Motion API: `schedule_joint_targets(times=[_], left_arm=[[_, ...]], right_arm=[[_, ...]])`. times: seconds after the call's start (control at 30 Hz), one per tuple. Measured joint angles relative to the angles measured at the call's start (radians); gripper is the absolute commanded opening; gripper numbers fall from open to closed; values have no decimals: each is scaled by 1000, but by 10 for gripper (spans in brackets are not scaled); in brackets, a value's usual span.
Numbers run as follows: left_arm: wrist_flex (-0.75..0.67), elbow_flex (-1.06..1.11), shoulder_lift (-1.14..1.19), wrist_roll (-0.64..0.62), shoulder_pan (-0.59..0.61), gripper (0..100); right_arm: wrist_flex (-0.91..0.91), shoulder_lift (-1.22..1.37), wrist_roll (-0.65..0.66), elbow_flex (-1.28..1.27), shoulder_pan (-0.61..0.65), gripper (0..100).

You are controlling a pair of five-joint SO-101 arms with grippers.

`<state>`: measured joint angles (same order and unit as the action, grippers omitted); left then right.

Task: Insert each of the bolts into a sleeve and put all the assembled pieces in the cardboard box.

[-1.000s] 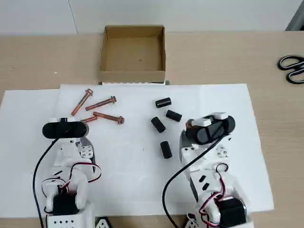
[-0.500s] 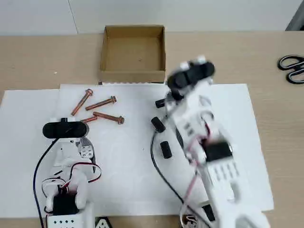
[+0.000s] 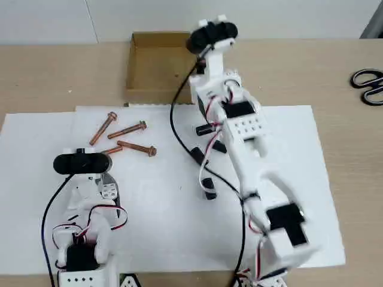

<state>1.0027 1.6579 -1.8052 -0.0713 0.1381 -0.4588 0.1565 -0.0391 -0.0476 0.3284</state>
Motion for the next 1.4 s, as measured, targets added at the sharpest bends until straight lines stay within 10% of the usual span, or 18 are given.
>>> schedule_joint_targets(times=[0.93, 1.4], left_arm=[[0, 0, 0, 0, 0, 6], [0, 0, 0, 0, 0, 6]], right_arm=[[-107, 476, 112, 519, -3, 162], [-825, 144, 120, 520, -2, 86]])
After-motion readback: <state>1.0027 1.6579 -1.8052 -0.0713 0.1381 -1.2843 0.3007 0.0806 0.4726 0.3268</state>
